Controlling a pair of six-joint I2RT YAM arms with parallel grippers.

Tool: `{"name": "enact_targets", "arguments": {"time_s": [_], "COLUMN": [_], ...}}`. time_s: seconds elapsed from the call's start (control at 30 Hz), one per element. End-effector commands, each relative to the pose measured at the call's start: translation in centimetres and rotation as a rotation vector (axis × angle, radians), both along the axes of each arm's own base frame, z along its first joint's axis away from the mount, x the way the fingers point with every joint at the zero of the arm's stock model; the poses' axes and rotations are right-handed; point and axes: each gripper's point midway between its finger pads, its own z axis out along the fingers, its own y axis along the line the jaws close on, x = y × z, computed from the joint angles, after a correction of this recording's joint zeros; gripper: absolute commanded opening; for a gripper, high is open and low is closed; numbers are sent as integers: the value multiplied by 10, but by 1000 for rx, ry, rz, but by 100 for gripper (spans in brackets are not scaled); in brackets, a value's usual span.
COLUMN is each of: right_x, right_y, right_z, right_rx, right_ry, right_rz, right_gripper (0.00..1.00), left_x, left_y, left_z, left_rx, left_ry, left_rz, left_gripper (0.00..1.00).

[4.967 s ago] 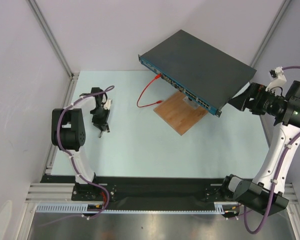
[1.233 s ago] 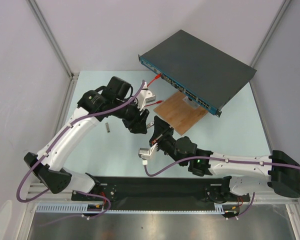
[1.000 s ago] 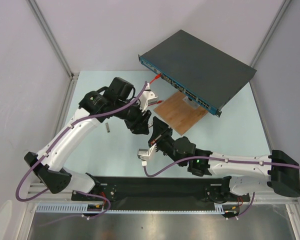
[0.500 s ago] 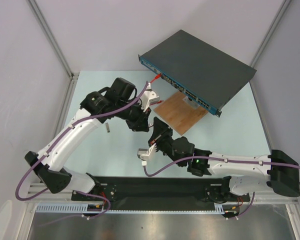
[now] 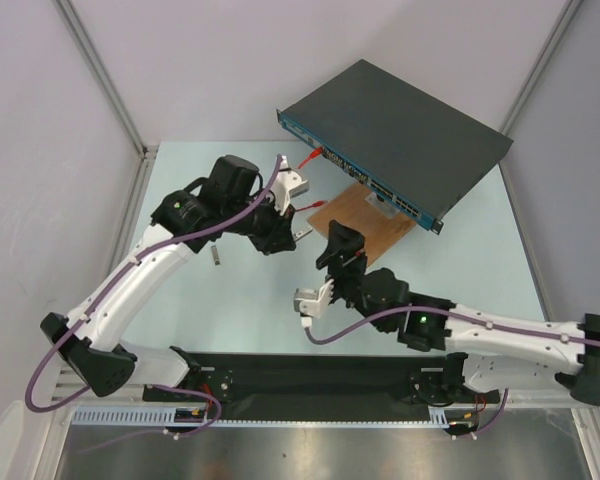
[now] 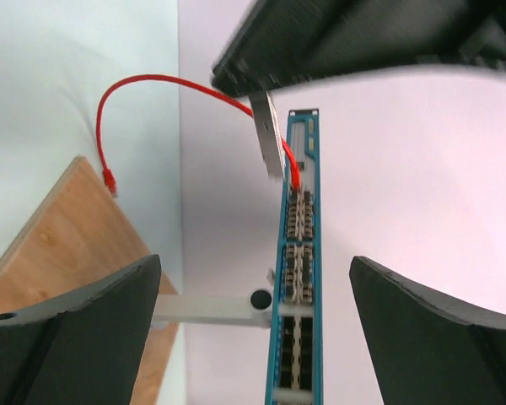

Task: Insert the plug into the switch port

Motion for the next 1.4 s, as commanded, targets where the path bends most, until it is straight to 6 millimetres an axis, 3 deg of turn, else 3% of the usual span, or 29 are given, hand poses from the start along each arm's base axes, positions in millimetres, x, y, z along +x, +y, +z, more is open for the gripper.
{"name": "enact_targets", "arguments": {"time_s": [0.0,0.03,0.1,0.17,0.2,0.37,0.4,0.43,0.47,0.5,0.53,0.63,0.67,0.7,0.73,0.77,0.8,0.87,1.1,1.37], "right_x": [-7,-13,-22,-25,-25,15,16,18,26,25,34,36,44,39,41,44,39,41,36,60], "right_y": [-28,-33,-41,-58,-62,-113,-116,-118,-134,-131,-148,-159,-182,-181,-189,-209,-208,-227,-220,-225], "right_z": [16,38,38,63,61,85,87,86,80,87,89,93,86,84,78,72,72,63,41,29], "right_rx": [127,202,288,442,504,851,910,998,1053,1090,1202,1369,1451,1483,1527,1620,1629,1722,1853,1907], "right_ry": [167,193,352,413,483,699,758,838,886,942,972,1128,1134,1216,1252,1266,1328,1362,1630,1641], "right_rz": [-26,11,56,57,31,-198,-210,-248,-317,-294,-358,-378,-463,-445,-474,-540,-511,-562,-471,-399], "right_gripper": [100,100,100,100,100,100,100,100,100,100,100,100,100,100,100,100,100,100,100,100], "left_x": [13,16,24,24,26,31,33,32,35,38,37,39,41,45,45,45,48,50,61,58], "left_y": [-1,0,-3,-10,-12,-33,-34,-40,-45,-48,-54,-70,-74,-81,-87,-90,-96,-100,-106,-108], "left_z": [34,41,54,56,59,41,40,39,40,42,43,43,47,42,42,49,44,47,38,33], "left_rx": [-107,-153,-185,-170,-160,-81,-71,-69,-74,-76,-85,-76,-86,-79,-77,-85,-72,-74,-35,15], "left_ry": [-90,-59,-88,-110,-128,-133,-147,-155,-171,-181,-176,-186,-201,-191,-181,-182,-175,-184,-163,-148], "left_rz": [55,70,77,60,60,44,58,57,64,79,80,67,63,58,56,48,43,44,65,2], "left_gripper": [0,0,0,0,0,0,0,0,0,0,0,0,0,0,0,0,0,0,0,0]}}
